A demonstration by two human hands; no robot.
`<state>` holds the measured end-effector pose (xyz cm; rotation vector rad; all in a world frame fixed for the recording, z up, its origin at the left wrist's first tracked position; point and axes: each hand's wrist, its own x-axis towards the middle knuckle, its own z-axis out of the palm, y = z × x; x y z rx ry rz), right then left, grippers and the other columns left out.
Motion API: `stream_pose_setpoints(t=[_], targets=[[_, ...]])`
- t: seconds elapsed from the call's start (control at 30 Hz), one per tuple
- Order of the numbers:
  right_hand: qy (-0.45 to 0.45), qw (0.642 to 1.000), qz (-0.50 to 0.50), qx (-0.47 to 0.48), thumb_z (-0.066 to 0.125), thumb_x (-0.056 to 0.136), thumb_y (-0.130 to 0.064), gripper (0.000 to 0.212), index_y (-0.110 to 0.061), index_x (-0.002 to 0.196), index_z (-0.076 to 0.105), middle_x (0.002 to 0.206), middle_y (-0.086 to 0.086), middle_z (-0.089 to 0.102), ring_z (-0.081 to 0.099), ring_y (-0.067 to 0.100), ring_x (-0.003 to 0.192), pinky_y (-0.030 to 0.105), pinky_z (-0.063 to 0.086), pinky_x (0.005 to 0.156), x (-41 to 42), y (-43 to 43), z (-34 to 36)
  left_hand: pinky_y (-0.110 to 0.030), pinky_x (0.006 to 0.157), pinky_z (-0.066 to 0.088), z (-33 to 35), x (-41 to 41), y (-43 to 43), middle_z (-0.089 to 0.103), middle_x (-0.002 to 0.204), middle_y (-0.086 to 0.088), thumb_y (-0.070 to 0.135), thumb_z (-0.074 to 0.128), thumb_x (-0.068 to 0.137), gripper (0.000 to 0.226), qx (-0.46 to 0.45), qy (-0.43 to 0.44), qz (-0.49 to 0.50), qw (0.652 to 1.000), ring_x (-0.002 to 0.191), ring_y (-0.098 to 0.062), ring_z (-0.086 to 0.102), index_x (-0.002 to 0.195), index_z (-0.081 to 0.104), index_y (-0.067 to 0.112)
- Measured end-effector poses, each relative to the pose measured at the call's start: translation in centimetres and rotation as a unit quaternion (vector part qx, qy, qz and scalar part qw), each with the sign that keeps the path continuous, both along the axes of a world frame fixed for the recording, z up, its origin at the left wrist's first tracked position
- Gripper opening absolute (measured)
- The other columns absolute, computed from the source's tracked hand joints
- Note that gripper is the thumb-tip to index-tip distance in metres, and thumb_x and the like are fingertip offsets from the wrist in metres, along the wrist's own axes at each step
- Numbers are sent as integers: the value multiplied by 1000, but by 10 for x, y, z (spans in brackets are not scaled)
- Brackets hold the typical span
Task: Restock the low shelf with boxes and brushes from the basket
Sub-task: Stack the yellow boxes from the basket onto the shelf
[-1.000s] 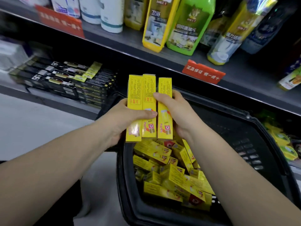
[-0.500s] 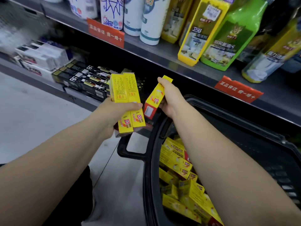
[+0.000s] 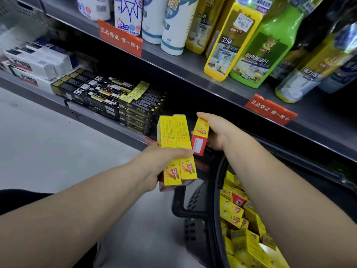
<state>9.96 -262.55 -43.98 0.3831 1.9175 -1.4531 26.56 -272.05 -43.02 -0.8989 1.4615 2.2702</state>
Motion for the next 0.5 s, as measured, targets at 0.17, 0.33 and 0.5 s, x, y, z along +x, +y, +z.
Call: stream_pose_setpoints(t=[0.17, 0.33, 0.5], targets=[[20, 999, -40, -5, 66, 85, -36, 25, -19, 74, 50, 59, -2, 55, 56, 12, 49, 22, 42, 53, -20, -10, -2, -24, 36, 45, 0, -24, -37, 69, 99, -19, 16, 77, 74, 54, -45, -5, 17, 999, 73, -33, 67, 122, 53, 11], [90, 993, 21, 67, 74, 78, -36, 37, -15, 102, 55, 86, 4, 64, 64, 17, 78, 34, 56, 68, -50, -24, -27, -29, 39, 48, -16, -49, -112, 71, 91, -22, 18, 75, 75, 49, -130, -19, -36, 991, 71, -38, 68, 117, 52, 12], [165, 948, 119, 245, 73, 75, -48, 63, -7, 120, 56, 117, 7, 56, 52, 24, 111, 34, 43, 92, -83, -45, -71, -43, 74, 55, -63, -61, -147, 70, 100, -10, 19, 80, 61, 61, -142, 12, 4, 990, 86, -30, 68, 116, 55, 18]])
